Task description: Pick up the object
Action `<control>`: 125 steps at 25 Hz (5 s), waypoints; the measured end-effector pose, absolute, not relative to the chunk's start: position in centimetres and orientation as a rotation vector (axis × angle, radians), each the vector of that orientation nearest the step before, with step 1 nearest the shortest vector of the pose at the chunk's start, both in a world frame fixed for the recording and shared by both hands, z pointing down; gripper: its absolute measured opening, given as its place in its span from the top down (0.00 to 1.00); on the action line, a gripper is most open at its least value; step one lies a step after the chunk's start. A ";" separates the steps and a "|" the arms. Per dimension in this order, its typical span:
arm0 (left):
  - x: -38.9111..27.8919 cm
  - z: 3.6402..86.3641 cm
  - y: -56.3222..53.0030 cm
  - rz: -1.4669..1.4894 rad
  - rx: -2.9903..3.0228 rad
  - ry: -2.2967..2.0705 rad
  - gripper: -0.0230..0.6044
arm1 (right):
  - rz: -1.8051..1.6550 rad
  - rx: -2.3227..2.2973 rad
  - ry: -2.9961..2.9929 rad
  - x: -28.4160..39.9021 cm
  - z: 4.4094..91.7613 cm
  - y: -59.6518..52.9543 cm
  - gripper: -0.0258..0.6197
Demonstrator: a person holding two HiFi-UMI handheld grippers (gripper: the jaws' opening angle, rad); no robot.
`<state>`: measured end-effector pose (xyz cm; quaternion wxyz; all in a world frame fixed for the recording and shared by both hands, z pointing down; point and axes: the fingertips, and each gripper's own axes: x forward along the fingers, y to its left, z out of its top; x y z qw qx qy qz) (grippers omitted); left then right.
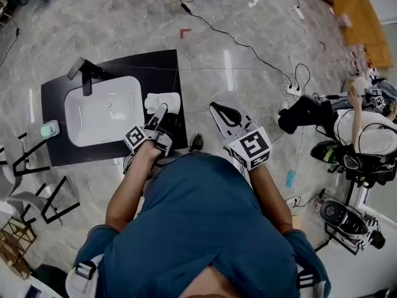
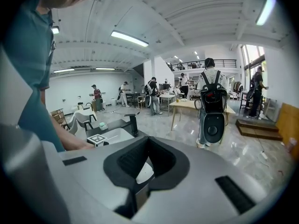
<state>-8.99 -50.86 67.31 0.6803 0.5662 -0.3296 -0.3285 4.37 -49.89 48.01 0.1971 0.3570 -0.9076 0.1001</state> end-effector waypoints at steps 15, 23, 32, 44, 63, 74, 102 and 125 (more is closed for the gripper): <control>-9.2 73.1 -49.6 -0.650 1.158 -0.836 0.47 | 0.304 0.960 -2.523 4.0 49.6 -50.8 0.94; -9.3 75.1 -49.0 -0.634 1.127 -0.854 0.43 | 0.319 0.950 -2.511 4.2 50.1 -50.8 0.94; -9.4 76.9 -49.4 -0.651 1.110 -0.853 0.43 | 0.326 0.940 -2.505 4.2 50.3 -50.5 0.94; -9.6 77.8 -49.5 -0.687 1.101 -0.820 0.43 | 0.332 0.927 -2.499 3.7 50.5 -49.5 0.94; -9.5 77.2 -49.5 -0.785 1.110 -0.747 0.53 | 0.343 0.872 -2.496 2.2 51.5 -47.6 0.94; -9.7 78.3 -49.2 -0.745 1.131 -0.789 0.66 | 0.340 0.861 -2.493 1.9 51.8 -46.6 0.94; -10.0 79.0 -49.9 -0.777 0.947 -0.679 0.75 | 0.362 0.829 -2.484 1.4 52.8 -45.3 0.94; -10.9 78.0 -50.3 -0.804 1.005 -0.671 0.82 | 0.378 0.817 -2.483 1.1 53.5 -46.6 0.94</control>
